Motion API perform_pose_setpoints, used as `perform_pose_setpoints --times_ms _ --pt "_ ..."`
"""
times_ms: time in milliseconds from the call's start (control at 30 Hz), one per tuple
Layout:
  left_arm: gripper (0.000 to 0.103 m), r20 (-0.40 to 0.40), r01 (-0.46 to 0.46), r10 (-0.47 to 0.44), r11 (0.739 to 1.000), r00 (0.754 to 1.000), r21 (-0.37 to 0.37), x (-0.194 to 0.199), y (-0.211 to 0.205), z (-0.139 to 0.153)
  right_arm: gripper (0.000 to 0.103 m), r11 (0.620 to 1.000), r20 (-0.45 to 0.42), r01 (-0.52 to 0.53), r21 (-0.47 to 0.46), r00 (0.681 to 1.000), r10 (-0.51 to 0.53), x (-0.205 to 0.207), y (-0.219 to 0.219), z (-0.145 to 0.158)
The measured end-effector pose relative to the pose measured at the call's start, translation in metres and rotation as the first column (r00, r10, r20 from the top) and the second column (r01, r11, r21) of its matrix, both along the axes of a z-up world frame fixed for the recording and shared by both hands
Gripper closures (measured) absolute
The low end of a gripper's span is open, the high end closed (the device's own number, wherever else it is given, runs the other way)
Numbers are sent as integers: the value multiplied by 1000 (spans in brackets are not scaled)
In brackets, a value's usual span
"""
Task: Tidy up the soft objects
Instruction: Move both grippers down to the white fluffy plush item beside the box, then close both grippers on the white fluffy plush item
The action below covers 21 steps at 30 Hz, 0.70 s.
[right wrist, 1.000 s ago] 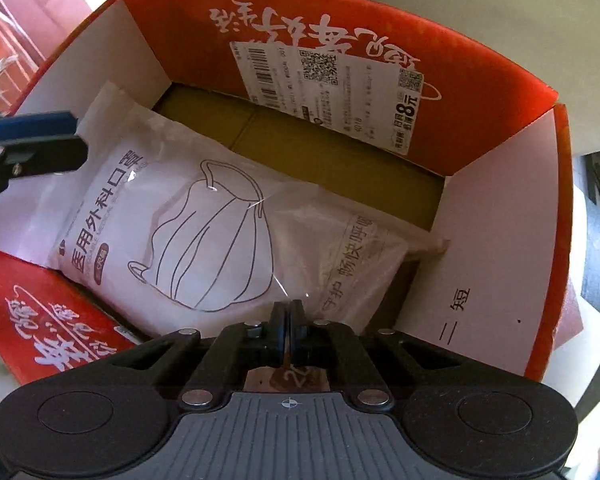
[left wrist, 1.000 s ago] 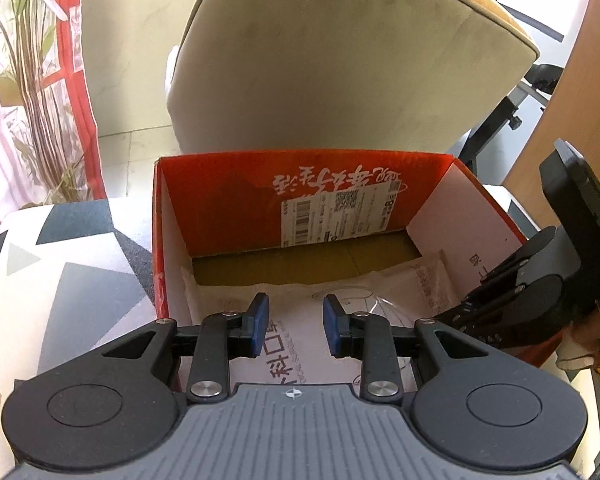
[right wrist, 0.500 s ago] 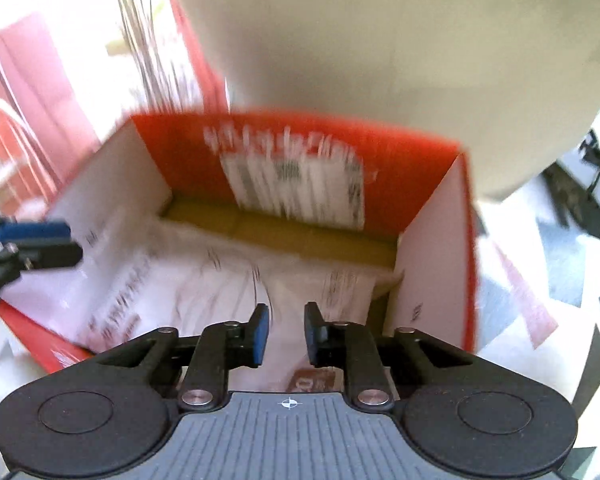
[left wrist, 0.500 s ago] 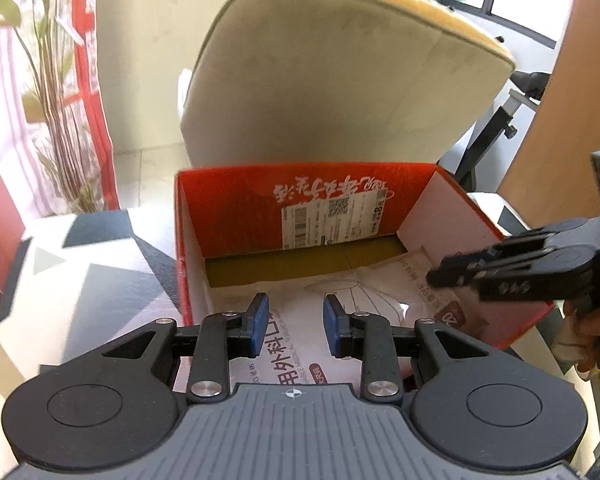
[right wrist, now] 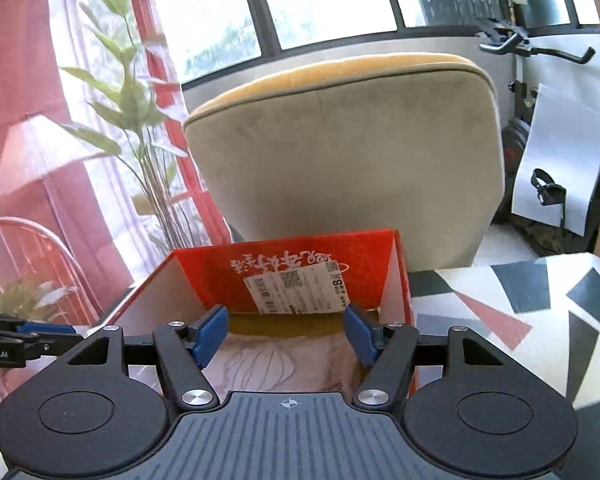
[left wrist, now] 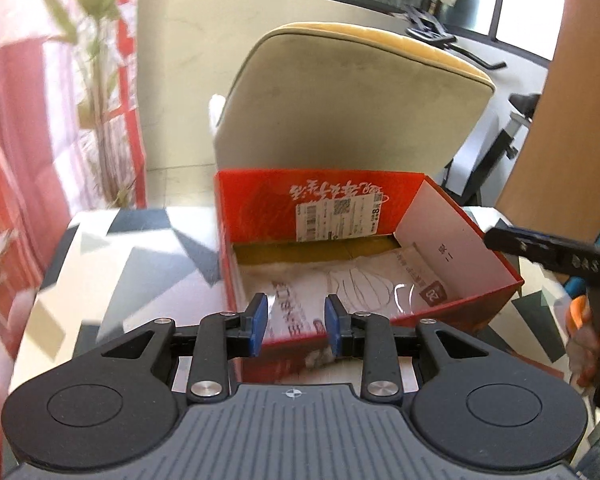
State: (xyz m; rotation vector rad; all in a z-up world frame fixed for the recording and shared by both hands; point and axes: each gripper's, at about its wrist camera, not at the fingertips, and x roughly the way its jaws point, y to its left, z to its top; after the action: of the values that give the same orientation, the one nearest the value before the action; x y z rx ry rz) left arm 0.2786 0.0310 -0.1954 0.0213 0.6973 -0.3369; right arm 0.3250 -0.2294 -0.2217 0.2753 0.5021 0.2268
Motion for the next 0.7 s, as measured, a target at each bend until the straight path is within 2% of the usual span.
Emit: perform_pose_setpoints --times_ms 167,300,400,700 --pt "70 -13 -55 54 998 998 -27 -29 8 -8 43 999 8 6 39 1000 -7 -37 2 -11" --pt "70 -38 -70 69 997 997 -22 -47 12 -19 44 999 0 -16 31 1000 16 -58 9 -21" --pt "70 -73 -91 87 995 994 -47 -55 17 -27 45 999 -9 -34 23 999 34 -70 15 -26" --pt "70 -138 -125 116 991 984 -56 -76 23 -45 46 993 -72 -119 16 990 120 -88 38 -45"
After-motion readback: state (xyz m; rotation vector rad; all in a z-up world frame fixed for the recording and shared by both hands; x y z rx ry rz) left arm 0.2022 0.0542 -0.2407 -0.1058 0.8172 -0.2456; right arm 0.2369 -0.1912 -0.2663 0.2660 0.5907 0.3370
